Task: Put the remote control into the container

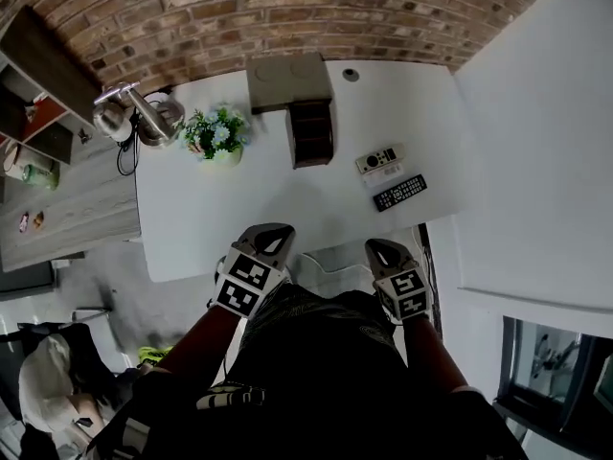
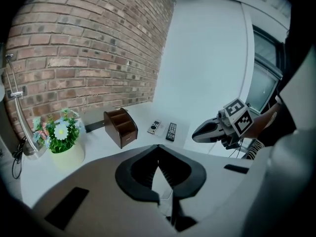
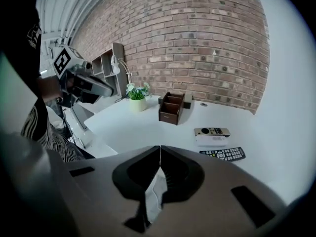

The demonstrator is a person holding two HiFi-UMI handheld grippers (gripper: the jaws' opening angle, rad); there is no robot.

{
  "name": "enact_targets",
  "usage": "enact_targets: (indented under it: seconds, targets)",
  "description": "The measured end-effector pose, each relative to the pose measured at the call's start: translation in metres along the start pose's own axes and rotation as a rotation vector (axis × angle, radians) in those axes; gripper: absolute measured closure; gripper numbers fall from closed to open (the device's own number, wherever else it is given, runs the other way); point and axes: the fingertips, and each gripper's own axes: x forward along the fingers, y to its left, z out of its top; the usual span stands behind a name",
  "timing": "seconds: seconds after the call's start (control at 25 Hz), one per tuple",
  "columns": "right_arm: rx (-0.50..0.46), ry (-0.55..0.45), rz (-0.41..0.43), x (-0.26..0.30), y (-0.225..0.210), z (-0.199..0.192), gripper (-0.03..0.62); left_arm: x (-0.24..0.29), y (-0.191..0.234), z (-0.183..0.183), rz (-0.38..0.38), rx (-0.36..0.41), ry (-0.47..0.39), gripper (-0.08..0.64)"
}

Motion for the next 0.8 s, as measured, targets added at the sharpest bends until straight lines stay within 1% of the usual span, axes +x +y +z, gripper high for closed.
enact_targets:
  seconds: [0.16, 0.28, 0.4, 0.48, 0.64, 0.68, 0.72, 0.8]
  targets:
    - [-0.12, 0.075, -0.038, 0.007, -0.022, -0.013, 0.583, 0.012, 0.009, 0.0, -0.011, -0.006, 0.011, 0.555]
    - [-0.231, 0.123, -0.037, 0.015, -0.036, -0.016, 0.583, 0.021, 0.012, -0.001, -0.013, -0.013, 0.036, 0.555]
    - [-0.328, 0.172, -0.032, 0.029, -0.053, -0.02, 0.583, 0.029, 0.017, 0.005, 0.002, -0.017, 0.029, 0.555]
    - [-0.363, 0.19, -0.019, 0.039, -0.063, -0.023, 0.582, 0.033, 0.023, 0.005, 0.028, -0.03, 0.027, 0.555]
    - [-0.399, 0.192, 0.037, 0.06, -0.081, -0.023, 0.578, 0.04, 0.035, -0.007, 0.084, -0.09, 0.056, 0.555]
    - [-0.415, 0.2, 0.055, 0.064, -0.085, -0.023, 0.562, 0.043, 0.036, -0.01, 0.094, -0.1, 0.067, 0.555]
    - [-0.445, 0.216, 0.073, 0.069, -0.09, -0.024, 0.519, 0.045, 0.038, -0.012, 0.103, -0.107, 0.078, 0.554]
    - [-0.545, 0.268, 0.106, 0.077, -0.1, -0.029, 0.458, 0.052, 0.039, -0.013, 0.115, -0.125, 0.092, 0.555]
